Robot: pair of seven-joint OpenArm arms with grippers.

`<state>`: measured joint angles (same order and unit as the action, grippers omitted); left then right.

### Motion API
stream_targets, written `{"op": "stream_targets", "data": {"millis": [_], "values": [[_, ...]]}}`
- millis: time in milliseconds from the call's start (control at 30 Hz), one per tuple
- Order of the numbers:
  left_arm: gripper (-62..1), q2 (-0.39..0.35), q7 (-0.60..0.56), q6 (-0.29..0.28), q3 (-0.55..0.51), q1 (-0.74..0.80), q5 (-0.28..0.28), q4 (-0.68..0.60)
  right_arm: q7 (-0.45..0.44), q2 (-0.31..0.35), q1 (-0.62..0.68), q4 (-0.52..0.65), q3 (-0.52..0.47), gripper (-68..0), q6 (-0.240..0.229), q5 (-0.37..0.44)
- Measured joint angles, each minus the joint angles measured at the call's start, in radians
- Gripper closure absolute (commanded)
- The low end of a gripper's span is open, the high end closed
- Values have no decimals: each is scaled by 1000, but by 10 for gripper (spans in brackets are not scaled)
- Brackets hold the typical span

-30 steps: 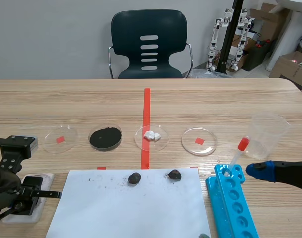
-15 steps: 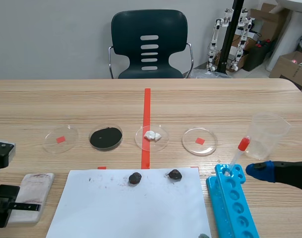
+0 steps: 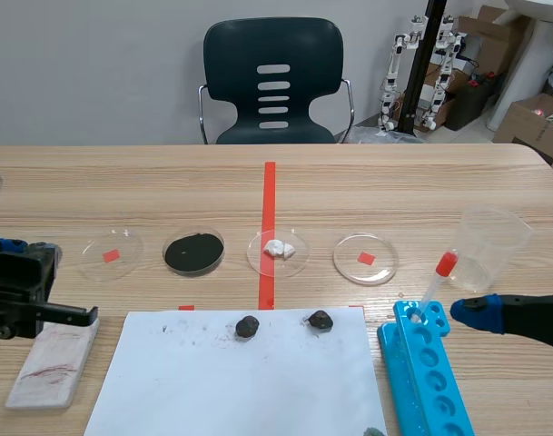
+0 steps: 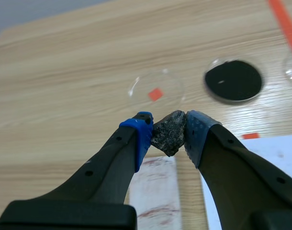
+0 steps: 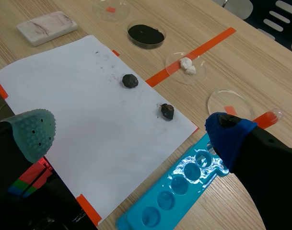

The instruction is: Rub the mineral on the streak plate below the first streak

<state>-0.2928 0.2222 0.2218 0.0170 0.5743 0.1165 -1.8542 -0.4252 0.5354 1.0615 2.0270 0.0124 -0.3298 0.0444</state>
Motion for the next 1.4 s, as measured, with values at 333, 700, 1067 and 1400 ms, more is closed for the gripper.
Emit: {"op": "stream_targets", "data": {"millis": [333,700,1067,1400], "values": [[-66,44,-254,-230,0,144,-11,-4,0,0,0,0,0,-679,0,0],[-66,43,-375,-305,0,210,-48,-40,0,0,0,0,0,-679,0,0],[-66,43,-376,-327,-1,209,-90,-40,0,0,0,0,0,-679,0,0],[-66,43,-373,-327,-1,209,-90,-40,0,0,0,0,0,-679,0,0]]}}
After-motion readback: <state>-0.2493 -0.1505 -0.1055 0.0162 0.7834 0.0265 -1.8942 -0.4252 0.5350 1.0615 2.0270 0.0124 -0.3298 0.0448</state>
